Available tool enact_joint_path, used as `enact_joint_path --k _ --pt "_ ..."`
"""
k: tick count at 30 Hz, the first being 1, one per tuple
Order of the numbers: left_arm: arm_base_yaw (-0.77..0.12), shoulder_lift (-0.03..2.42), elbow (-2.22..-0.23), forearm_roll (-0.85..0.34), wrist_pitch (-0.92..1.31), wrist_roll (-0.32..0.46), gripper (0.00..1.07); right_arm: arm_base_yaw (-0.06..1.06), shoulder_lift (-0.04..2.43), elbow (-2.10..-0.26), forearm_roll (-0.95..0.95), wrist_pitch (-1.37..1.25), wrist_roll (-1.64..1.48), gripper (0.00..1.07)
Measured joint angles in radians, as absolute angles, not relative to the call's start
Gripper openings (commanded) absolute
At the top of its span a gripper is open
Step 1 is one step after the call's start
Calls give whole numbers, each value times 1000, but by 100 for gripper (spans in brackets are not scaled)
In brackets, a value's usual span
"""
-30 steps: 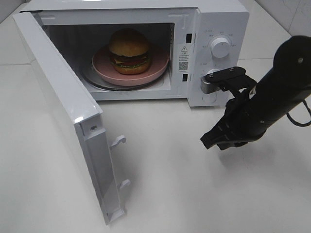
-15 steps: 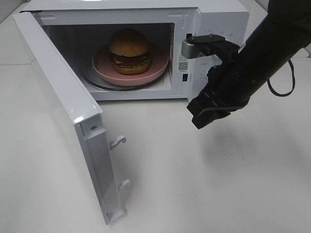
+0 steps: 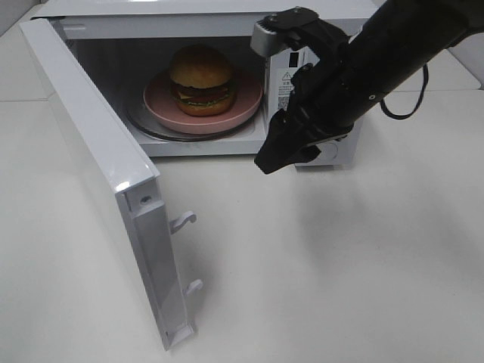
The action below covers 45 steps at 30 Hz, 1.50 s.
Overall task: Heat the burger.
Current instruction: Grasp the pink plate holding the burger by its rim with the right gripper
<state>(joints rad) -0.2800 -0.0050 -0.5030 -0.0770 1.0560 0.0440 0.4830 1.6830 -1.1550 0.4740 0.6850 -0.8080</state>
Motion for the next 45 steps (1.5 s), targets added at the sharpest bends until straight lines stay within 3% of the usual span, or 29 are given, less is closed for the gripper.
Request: enact_joint_path --k 8,16,31,45 --pt "-280 -5 -503 -77 1056 44 0 599 1688 -1157 474 521 -984 55" --pt "-280 -5 -503 -77 1056 44 0 634 1736 -1211 452 499 -1066 55" --pt "-280 -5 -503 -77 1056 44 0 769 1914 -1422 18 465 -1035 55" --pt "-280 -5 -503 -77 1056 44 0 787 2046 -1550 -230 418 -773 55"
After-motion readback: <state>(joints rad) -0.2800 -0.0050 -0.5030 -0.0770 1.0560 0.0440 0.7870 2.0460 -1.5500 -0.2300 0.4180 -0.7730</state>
